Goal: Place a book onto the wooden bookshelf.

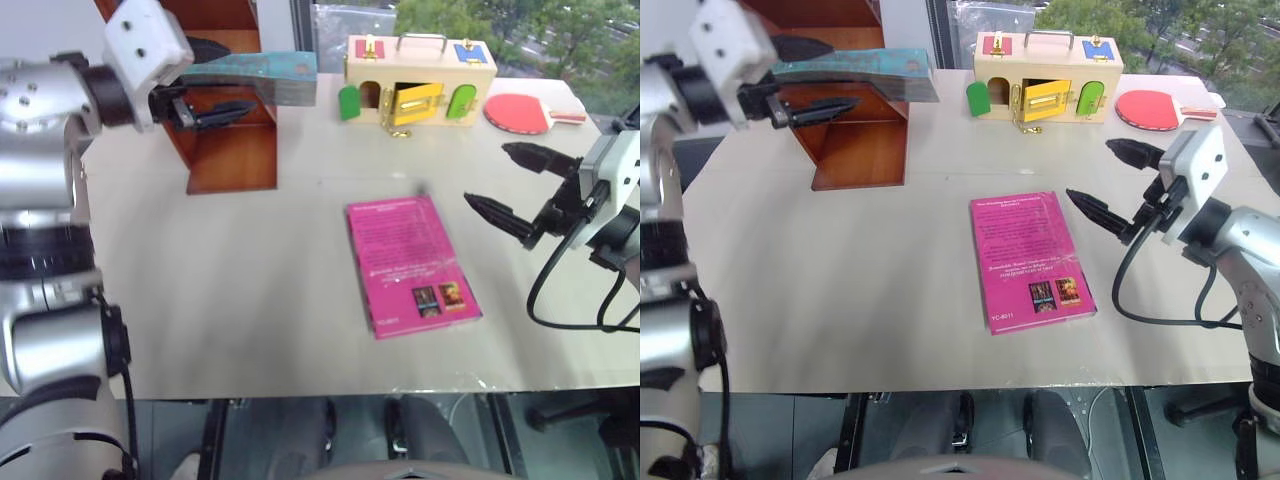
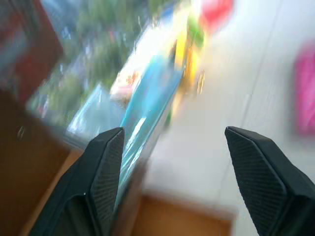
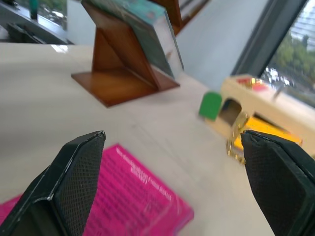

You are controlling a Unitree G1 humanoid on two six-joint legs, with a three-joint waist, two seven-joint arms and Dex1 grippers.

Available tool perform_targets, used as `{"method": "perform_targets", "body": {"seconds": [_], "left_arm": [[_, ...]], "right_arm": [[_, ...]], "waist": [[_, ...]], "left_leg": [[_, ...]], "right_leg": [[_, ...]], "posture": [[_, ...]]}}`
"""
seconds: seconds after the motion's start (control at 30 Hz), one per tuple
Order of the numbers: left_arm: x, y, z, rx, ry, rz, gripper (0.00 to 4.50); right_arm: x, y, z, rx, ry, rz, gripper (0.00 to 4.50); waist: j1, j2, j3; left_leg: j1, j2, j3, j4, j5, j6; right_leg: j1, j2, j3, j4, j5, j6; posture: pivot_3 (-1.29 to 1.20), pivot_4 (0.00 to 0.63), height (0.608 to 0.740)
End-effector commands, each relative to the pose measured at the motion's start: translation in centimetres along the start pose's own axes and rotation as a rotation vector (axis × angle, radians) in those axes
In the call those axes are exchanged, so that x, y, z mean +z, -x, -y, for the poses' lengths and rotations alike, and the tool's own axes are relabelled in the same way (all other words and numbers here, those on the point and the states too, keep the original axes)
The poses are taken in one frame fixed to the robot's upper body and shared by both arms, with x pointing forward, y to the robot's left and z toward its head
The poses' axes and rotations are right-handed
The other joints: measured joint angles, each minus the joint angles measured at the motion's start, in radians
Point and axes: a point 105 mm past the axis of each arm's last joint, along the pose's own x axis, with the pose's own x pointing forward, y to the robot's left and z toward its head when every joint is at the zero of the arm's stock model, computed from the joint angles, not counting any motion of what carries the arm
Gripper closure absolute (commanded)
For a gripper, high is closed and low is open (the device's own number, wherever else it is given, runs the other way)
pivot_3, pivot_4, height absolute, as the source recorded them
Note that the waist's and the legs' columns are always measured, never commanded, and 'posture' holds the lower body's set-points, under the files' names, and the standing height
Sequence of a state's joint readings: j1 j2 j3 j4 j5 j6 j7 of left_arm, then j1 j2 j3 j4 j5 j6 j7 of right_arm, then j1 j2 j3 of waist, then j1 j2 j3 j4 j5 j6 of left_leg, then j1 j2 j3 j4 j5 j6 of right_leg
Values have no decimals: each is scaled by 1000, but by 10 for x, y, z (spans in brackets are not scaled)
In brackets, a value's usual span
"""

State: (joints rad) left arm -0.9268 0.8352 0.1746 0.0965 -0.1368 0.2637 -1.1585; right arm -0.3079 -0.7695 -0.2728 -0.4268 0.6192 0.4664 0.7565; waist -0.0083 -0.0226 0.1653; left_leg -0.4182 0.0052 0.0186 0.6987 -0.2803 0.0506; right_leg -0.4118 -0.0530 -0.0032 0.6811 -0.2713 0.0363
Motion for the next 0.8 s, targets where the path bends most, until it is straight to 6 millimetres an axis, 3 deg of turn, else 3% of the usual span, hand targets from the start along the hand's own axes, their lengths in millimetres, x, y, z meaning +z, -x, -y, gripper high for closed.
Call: {"method": "perform_targets", "body": {"seconds": [0.03, 0.07, 0.2, 0.37, 0.43, 0.57, 0.7, 0.8], "left_arm": [[33, 0, 31, 91, 261, 275, 1085], [27, -6, 43, 95, 351, 292, 1085], [2, -28, 96, 60, 582, 269, 104], [-35, -41, 138, 121, 691, 167, 104], [-50, -35, 152, 130, 708, 135, 104], [-77, -5, 168, 91, 719, 53, 104], [-95, 24, 162, 66, 710, -27, 104], [-98, 36, 161, 12, 697, -57, 104]], "right_arm": [[-3, 13, 4, -44, 2, -53, 0], [-9, 14, 3, -45, -42, -65, 0], [-36, 25, 0, -79, -87, -171, 0], [-62, 48, -10, -112, -59, -283, 0], [-67, 62, -16, -114, -64, -319, 0], [-69, 97, -27, -152, -78, -395, 0], [-70, 126, -33, -201, -94, -459, 0], [-71, 134, -35, -216, -108, -480, 0]], "waist": [[4, 2, -1], [7, 3, -2], [10, 2, -2], [20, 3, -2], [22, 4, -3], [22, 5, -3], [22, 5, -3], [22, 6, -3]], "left_leg": [[0, 0, -1, 3, 0, 0], [2, 0, -1, 3, 0, 0], [7, 0, -1, 5, 0, 1], [8, 0, 0, 5, -2, 4], [9, 0, 1, 5, -2, 4], [9, 0, 1, 4, -2, 4], [11, 1, 2, 4, -3, 4], [23, 2, 1, 3, -3, 5]], "right_leg": [[1, 1, 0, 2, 1, 1], [3, 0, 0, 2, 1, 1], [6, 1, 0, 6, 2, 2], [6, 2, 2, 10, 2, 2], [6, 2, 3, 10, 2, 2], [6, 2, 4, 9, 1, 1], [7, 2, 3, 8, 1, 1], [21, 2, 3, 4, -1, -2]], "posture": [[0, 150, 740], [0, 150, 740], [0, 150, 740], [0, 150, 740], [0, 150, 740], [0, 150, 740], [0, 150, 740], [0, 150, 740]]}}
